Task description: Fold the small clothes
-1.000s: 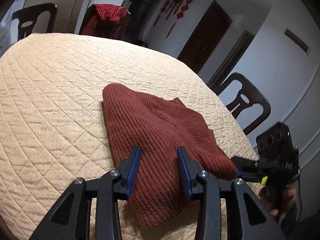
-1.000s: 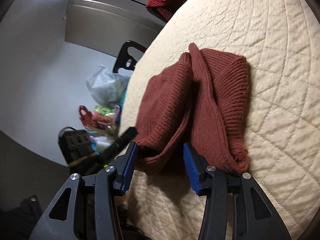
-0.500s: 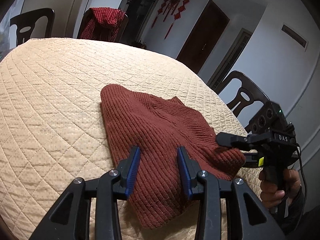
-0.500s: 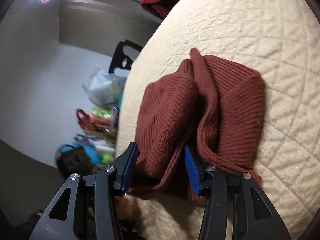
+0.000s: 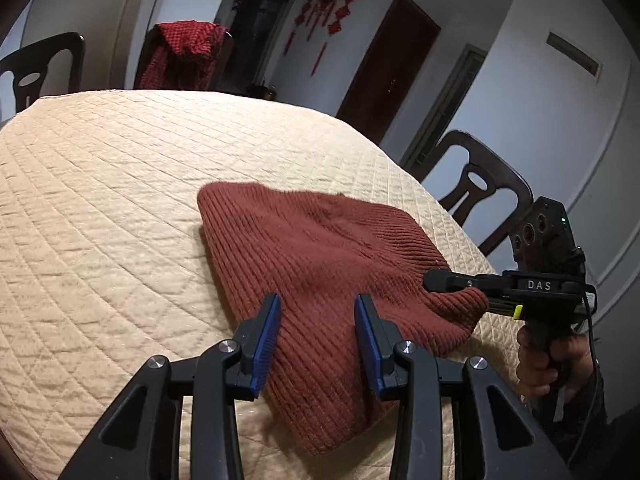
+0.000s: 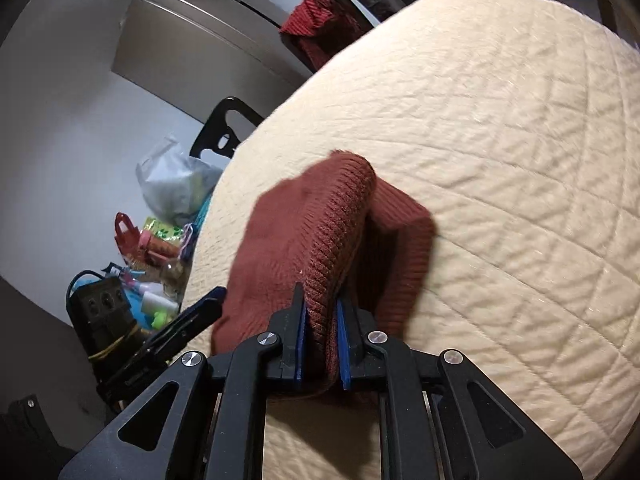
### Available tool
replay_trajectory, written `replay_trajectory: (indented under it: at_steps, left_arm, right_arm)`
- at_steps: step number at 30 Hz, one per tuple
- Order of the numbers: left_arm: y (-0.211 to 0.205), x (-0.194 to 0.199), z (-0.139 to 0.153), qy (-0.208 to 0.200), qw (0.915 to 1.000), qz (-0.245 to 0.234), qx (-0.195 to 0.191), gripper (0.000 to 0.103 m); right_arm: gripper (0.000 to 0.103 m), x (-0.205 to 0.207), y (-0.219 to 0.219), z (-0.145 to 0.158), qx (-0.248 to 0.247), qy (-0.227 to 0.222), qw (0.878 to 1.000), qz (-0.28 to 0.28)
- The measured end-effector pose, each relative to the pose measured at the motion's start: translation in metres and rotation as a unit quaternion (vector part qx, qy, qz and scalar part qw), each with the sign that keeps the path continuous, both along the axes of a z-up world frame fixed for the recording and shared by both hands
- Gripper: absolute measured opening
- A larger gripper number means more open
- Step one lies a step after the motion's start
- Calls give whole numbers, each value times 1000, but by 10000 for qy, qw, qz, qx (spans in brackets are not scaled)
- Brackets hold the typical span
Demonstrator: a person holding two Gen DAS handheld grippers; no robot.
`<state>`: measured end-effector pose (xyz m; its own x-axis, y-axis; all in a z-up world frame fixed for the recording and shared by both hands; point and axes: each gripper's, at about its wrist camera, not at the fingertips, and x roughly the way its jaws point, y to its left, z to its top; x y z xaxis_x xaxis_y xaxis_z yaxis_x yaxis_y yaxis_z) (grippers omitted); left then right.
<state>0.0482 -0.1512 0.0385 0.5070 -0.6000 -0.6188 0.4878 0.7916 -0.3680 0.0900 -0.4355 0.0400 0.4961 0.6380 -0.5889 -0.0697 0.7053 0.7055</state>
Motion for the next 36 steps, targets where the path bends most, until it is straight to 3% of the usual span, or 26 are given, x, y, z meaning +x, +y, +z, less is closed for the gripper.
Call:
replay_trajectory:
  at_steps: [10, 12, 18, 21, 23, 24, 25, 29, 33, 36]
  left_arm:
    - [4, 1, -2, -11, 9999, 74, 154, 40]
    - [4, 0, -6, -2, 9996, 106, 262, 40]
    - [6, -9, 11, -247, 9994, 80, 235, 40]
    - [-1, -13, 13, -293, 9993, -55, 245, 40]
    - [-5, -15, 5, -221, 9991, -116, 357, 40]
    - [-6, -17, 1, -202, 9988, -113, 424, 40]
    - [-7, -19, -3, -222, 9985, -97, 485, 40]
    - [-9, -26, -8, -492, 9966, -36, 666, 42]
    - [-4, -17, 0, -326, 9974, -41, 639, 42]
    - [-4, -7, 19, -608, 9957, 114, 685, 42]
  right_arm:
    - [15, -5, -4, -6, 38, -14, 10000, 23]
    - [17, -10, -9, 1, -184, -69, 9997, -131]
    - [17, -42, 9, 62, -819, -1114, 9902, 173]
    - [17, -46, 31, 55, -1054, -1085, 9870, 550]
    - [16, -44, 37, 34, -1526, -845, 9830, 564]
    - [10, -43, 35, 25, -1615, -737, 9826, 551]
    - [6, -44, 32, 19, -1584, -689, 9835, 535]
    - [5, -50, 36, 12, -1738, -840, 9795, 571]
    - [5, -48, 35, 24, -1829, -852, 9781, 515]
    - [8, -46, 33, 50, -1848, -1233, 9745, 315]
